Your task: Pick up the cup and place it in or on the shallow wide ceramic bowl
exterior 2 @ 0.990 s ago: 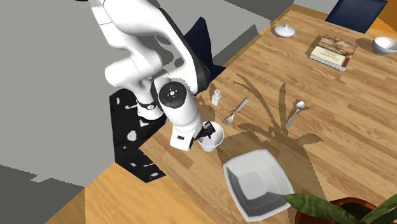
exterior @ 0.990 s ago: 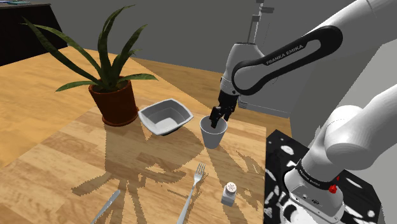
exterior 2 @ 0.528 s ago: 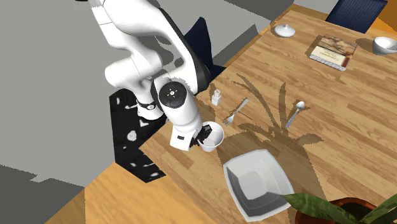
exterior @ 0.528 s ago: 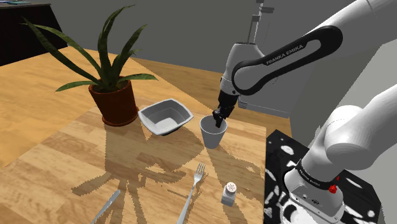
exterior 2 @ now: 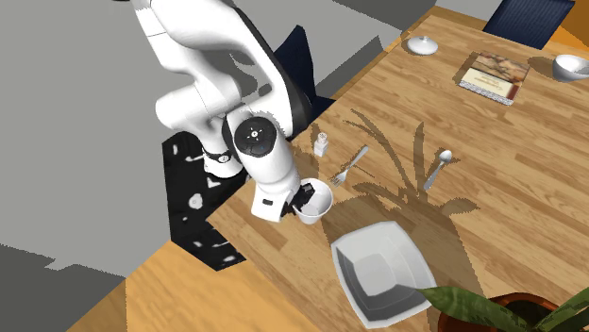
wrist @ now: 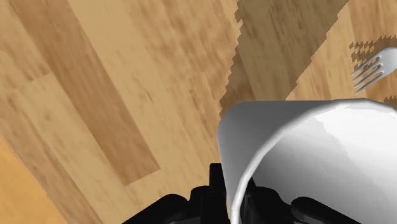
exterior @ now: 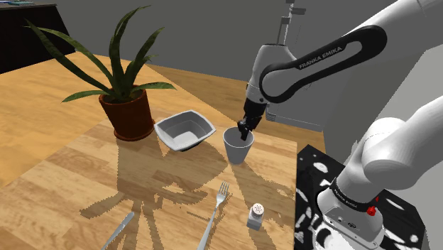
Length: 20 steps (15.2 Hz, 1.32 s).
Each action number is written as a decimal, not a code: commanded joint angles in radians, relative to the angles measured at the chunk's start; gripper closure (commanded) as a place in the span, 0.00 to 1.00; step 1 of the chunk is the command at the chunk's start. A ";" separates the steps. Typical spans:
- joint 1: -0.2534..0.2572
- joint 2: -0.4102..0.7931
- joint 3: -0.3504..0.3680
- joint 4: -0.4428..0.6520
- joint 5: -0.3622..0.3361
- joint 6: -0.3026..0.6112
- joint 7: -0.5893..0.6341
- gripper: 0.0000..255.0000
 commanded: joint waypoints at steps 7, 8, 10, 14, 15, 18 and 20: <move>-0.009 -0.070 -0.004 0.059 -0.025 -0.127 0.030 1.00; -0.010 -0.077 -0.005 0.067 -0.028 -0.143 0.034 1.00; -0.012 -0.091 -0.007 0.085 -0.033 -0.173 0.040 1.00; -0.016 -0.113 -0.010 0.122 -0.043 -0.232 0.052 1.00; -0.017 -0.118 -0.011 0.132 -0.045 -0.247 0.055 1.00; -0.019 -0.131 -0.014 0.163 -0.052 -0.290 0.064 1.00; -0.020 -0.139 -0.016 0.185 -0.056 -0.319 0.069 1.00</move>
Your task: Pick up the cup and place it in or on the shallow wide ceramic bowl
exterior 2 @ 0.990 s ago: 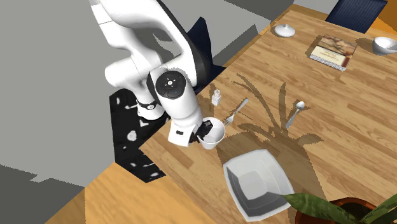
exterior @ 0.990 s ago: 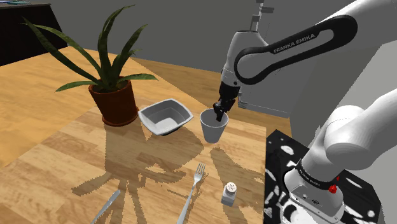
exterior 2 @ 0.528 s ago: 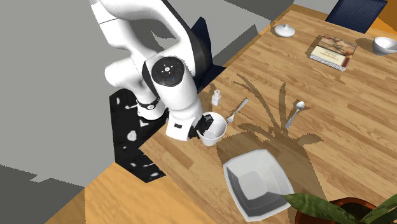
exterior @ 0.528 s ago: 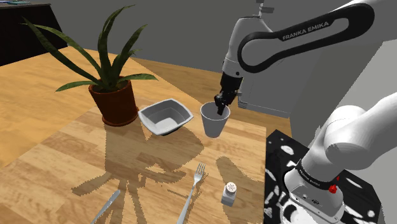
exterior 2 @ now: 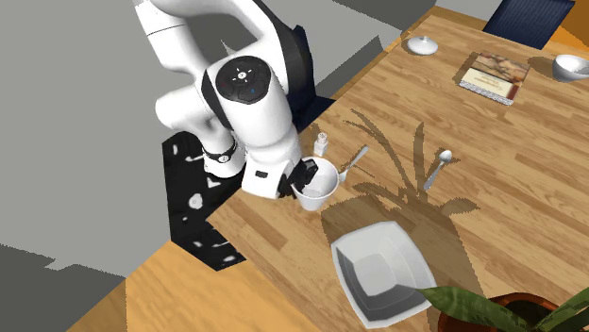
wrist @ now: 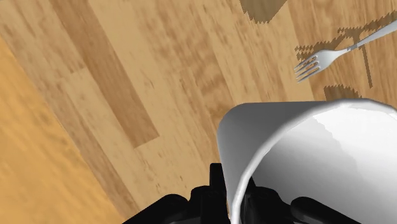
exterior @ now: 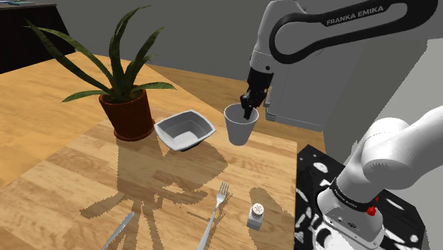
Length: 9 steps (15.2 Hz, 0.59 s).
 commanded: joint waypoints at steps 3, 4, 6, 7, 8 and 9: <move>-0.002 -0.013 -0.003 0.044 -0.007 -0.056 0.012 1.00; -0.002 -0.016 -0.004 0.055 -0.009 -0.070 0.015 1.00; -0.003 -0.020 -0.005 0.079 -0.012 -0.097 0.020 1.00; -0.004 -0.021 -0.006 0.085 -0.013 -0.104 0.021 1.00; -0.004 0.021 -0.001 0.122 -0.014 -0.098 0.026 1.00; -0.005 0.062 0.003 0.160 -0.016 -0.094 0.031 1.00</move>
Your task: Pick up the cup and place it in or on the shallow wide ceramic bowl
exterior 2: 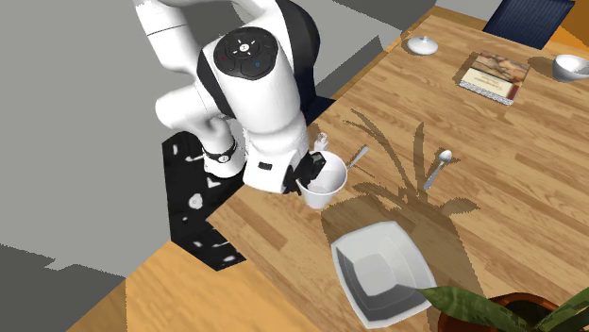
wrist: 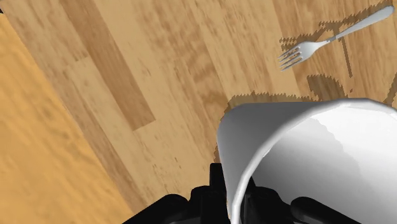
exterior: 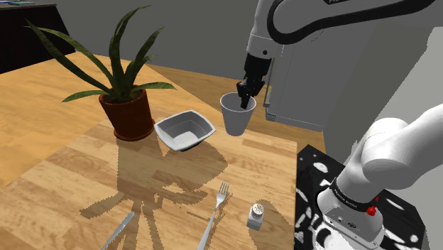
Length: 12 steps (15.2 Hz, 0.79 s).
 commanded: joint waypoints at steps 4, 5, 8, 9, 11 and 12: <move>-0.002 0.192 0.021 0.194 -0.016 0.004 0.031 1.00; -0.002 0.232 0.025 0.236 -0.021 0.002 0.038 1.00; -0.002 0.350 0.036 0.373 -0.038 -0.012 0.061 1.00; -0.001 0.390 0.039 0.421 -0.045 -0.019 0.069 1.00; 0.002 0.471 0.045 0.522 -0.060 -0.037 0.087 1.00; 0.004 0.512 0.047 0.575 -0.068 -0.049 0.096 1.00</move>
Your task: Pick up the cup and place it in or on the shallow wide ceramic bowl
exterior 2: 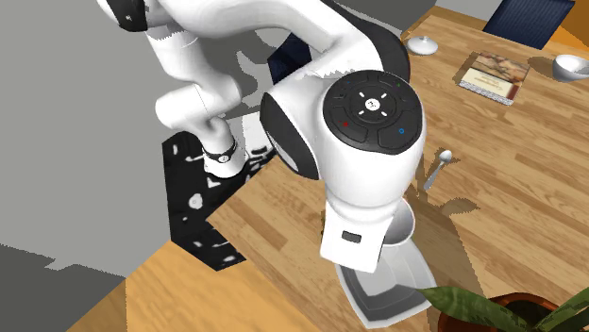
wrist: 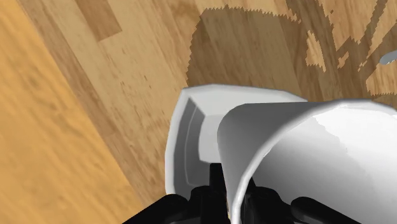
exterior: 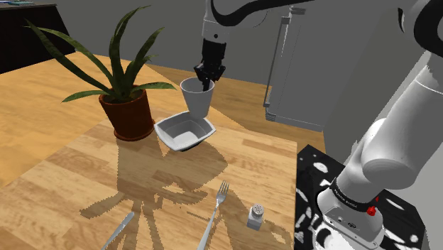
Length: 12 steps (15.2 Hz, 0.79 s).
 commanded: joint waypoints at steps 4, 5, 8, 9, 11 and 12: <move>0.018 0.218 0.012 0.294 -0.043 -0.070 0.049 1.00; 0.022 0.258 0.013 0.351 -0.050 -0.087 0.057 1.00; 0.023 0.256 0.012 0.308 -0.048 -0.047 0.050 1.00; 0.023 0.256 0.012 0.295 -0.048 -0.034 0.048 1.00; 0.023 0.257 0.012 0.269 -0.046 -0.007 0.044 1.00; 0.023 0.258 0.012 0.257 -0.046 0.006 0.042 1.00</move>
